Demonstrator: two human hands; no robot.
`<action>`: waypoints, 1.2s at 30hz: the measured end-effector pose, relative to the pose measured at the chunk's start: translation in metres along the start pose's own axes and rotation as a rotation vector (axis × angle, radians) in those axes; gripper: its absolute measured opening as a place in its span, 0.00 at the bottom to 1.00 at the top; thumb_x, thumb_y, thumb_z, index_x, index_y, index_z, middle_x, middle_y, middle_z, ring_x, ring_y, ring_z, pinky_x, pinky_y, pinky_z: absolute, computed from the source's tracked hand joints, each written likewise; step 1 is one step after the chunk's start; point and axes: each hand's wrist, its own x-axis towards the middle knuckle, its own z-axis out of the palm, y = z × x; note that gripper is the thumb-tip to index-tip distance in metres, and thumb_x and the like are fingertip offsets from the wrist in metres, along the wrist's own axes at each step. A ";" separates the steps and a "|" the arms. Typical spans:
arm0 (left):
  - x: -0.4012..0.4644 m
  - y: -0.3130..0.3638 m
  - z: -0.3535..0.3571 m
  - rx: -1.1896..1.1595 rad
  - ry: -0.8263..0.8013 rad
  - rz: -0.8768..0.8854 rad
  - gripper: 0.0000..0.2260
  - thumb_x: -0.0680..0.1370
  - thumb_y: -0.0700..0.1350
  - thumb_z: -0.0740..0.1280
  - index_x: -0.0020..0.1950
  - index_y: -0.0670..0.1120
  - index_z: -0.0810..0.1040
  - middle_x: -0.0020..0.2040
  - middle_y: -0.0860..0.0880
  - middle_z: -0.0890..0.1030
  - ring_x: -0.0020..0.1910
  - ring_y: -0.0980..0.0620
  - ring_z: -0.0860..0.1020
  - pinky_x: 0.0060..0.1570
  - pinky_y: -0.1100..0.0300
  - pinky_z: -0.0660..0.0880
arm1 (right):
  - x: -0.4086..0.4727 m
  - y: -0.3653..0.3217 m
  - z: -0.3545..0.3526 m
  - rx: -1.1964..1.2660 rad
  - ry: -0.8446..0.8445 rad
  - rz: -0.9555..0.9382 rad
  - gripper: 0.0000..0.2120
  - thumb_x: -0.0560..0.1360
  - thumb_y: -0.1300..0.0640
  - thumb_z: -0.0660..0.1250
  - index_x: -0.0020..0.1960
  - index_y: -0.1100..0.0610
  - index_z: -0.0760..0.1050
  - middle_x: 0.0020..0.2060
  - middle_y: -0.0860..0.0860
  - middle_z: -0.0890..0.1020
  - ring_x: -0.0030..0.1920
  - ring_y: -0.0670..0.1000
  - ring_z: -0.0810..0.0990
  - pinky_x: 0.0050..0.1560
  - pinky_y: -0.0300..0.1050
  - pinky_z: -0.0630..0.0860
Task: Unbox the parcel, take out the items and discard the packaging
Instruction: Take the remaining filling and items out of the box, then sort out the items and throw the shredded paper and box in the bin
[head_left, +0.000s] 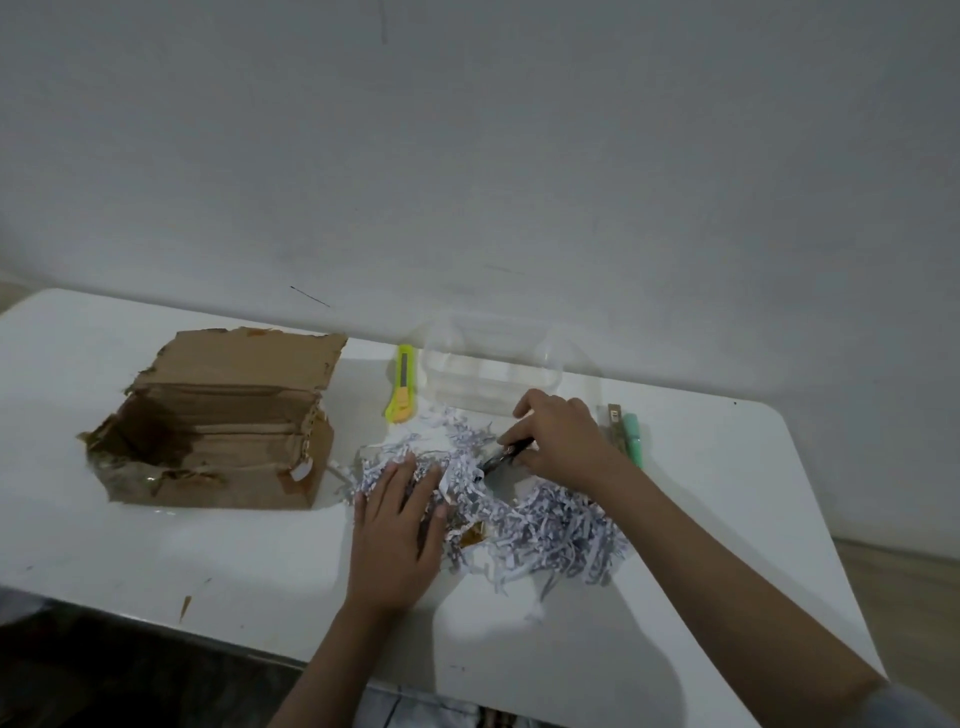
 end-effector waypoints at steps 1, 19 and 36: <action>0.000 0.000 0.000 0.000 0.000 0.000 0.22 0.78 0.58 0.51 0.70 0.56 0.69 0.73 0.50 0.67 0.73 0.49 0.61 0.69 0.39 0.58 | -0.002 0.000 -0.002 -0.001 0.029 -0.016 0.15 0.73 0.55 0.69 0.59 0.48 0.79 0.61 0.49 0.74 0.57 0.52 0.74 0.60 0.50 0.64; 0.000 0.000 -0.001 -0.042 0.028 0.025 0.22 0.78 0.58 0.51 0.69 0.55 0.70 0.72 0.50 0.67 0.73 0.50 0.61 0.69 0.42 0.54 | -0.057 0.058 -0.030 0.631 0.486 0.277 0.10 0.65 0.60 0.77 0.42 0.50 0.79 0.38 0.46 0.84 0.41 0.45 0.83 0.47 0.38 0.77; -0.010 0.003 -0.018 -0.115 0.182 0.219 0.23 0.76 0.55 0.62 0.70 0.50 0.70 0.74 0.42 0.63 0.73 0.43 0.62 0.66 0.34 0.61 | -0.096 0.086 0.049 0.585 1.004 0.672 0.17 0.72 0.61 0.71 0.59 0.62 0.73 0.55 0.60 0.74 0.56 0.53 0.73 0.53 0.36 0.69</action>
